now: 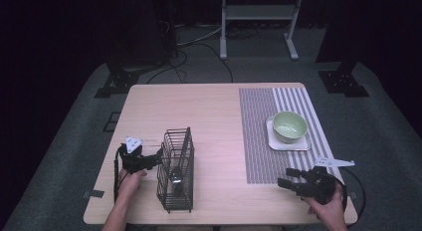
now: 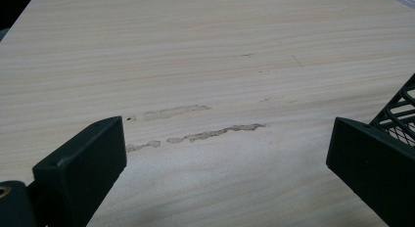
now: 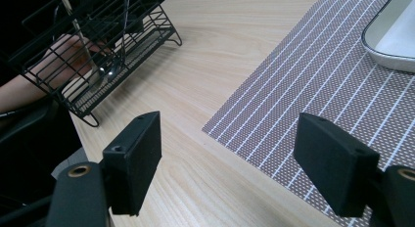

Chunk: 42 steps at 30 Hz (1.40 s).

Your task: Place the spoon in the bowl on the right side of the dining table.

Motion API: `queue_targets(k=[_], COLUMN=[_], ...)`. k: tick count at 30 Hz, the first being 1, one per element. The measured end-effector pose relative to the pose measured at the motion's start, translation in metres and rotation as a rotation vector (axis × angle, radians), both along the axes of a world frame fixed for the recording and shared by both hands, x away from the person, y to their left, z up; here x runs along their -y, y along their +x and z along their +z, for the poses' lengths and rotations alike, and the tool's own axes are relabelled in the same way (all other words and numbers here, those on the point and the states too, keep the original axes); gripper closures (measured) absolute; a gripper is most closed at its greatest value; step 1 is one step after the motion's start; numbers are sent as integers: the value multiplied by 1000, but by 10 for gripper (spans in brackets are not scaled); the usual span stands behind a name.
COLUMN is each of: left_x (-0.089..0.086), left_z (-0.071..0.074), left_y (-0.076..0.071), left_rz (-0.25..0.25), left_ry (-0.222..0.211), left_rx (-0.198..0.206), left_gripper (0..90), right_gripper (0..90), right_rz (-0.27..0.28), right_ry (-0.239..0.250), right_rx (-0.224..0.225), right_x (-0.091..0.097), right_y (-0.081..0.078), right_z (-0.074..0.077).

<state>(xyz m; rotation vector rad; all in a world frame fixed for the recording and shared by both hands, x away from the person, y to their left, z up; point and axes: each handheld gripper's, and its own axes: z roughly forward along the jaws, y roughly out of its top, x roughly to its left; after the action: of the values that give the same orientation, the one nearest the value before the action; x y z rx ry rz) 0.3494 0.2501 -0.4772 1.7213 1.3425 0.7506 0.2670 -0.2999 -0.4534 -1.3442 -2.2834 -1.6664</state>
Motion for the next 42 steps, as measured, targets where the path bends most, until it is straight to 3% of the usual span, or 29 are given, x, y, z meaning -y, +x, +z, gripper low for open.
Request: queue_targets(k=[5,7,9,26,42], left_x=[-2,-3,-2,-1,-2], left_z=[0,0,0,0,0], left_y=[-2,-2,-2,-1,-1], left_rz=[6,11,6,-1,-3], left_ry=[-4,-9,-1,6,6], left_rx=[-1,-2,-1,0,2], left_gripper=[4,4,4,4,4], right_gripper=[250,250,250,249,233], right_rz=[20,34,41,114,208], right_ry=[24,62,65,47,19], right_rx=[-2,2,14,3,-7], right_x=[-2,-3,-5,-33,-66], right_y=[2,5,7,22,42], right_z=[3,9,15,34,62])
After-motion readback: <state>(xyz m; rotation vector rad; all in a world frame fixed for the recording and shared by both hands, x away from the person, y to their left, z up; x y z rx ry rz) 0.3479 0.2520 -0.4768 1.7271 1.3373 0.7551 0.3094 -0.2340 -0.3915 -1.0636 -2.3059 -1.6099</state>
